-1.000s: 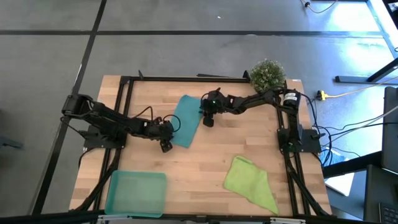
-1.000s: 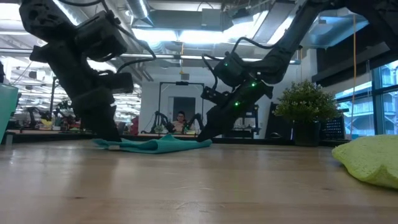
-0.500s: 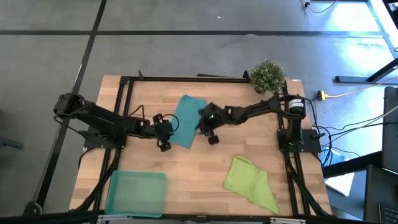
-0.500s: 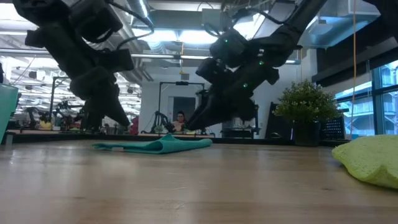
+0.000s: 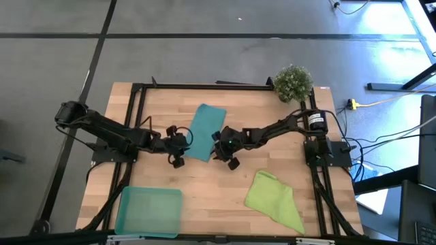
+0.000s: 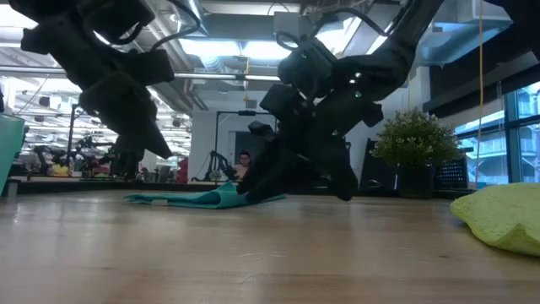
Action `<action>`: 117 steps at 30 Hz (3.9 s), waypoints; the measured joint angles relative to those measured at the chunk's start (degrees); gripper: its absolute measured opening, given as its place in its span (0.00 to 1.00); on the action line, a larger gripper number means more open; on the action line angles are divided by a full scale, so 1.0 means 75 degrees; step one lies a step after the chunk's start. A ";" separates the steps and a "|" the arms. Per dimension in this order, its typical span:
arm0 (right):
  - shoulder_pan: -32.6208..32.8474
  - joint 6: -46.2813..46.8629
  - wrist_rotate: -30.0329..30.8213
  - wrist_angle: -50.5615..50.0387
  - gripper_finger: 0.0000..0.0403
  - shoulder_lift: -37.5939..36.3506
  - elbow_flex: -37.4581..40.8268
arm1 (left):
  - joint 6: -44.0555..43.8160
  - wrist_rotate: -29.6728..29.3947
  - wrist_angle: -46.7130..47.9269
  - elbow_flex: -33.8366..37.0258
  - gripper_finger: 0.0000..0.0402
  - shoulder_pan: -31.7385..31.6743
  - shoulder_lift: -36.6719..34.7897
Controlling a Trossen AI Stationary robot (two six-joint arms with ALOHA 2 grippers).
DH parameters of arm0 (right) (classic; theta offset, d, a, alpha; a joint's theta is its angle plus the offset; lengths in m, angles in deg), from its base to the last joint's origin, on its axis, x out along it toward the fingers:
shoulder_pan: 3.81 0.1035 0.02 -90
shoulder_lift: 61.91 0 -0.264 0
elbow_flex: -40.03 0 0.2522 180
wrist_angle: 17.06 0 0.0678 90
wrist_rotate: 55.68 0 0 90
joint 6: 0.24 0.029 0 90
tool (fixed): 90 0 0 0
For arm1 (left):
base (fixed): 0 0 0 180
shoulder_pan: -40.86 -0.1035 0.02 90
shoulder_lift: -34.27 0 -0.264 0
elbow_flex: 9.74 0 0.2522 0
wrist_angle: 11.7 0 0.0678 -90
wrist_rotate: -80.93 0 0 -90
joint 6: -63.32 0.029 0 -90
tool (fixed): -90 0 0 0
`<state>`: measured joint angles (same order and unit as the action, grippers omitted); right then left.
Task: Roll microfiber towels into tight, uniform cylinder then place into a basket
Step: Fold the blue microfiber towel, then roll the blue microfiber towel
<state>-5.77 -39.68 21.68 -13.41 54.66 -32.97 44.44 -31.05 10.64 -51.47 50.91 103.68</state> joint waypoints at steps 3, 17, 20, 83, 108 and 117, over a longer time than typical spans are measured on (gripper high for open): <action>0.0005 -0.0016 0.0006 0.0171 0.30 0.0000 -0.0002 | -0.0002 0.0001 -0.0003 0.0000 0.19 0.0042 0.0000; 0.0146 -0.0009 -0.0017 0.1267 0.30 0.0579 -0.0014 | -0.0005 -0.0005 -0.0003 0.0000 0.19 0.0066 0.0000; 0.0143 0.0058 -0.0082 0.1311 0.30 0.0784 -0.0166 | -0.0008 -0.0005 -0.0006 0.0000 0.19 0.0066 0.0000; -0.2338 0.5850 0.5048 -0.0698 0.00 -0.0629 -0.0423 | -0.0064 -0.0005 -0.0003 0.0000 0.19 0.0063 0.0000; -0.2675 0.5595 0.4135 -0.2451 0.34 -0.0597 -0.1560 | -0.0068 -0.0007 -0.0006 0.0000 0.19 0.0063 0.0000; -0.2676 0.5306 0.2483 -0.4753 0.39 -0.0597 -0.2617 | -0.0069 -0.0006 -0.0006 0.0000 0.19 0.0063 0.0000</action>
<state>-25.83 0.12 40.30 -49.06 50.18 -52.59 43.92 -31.09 10.60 -51.47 51.39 103.68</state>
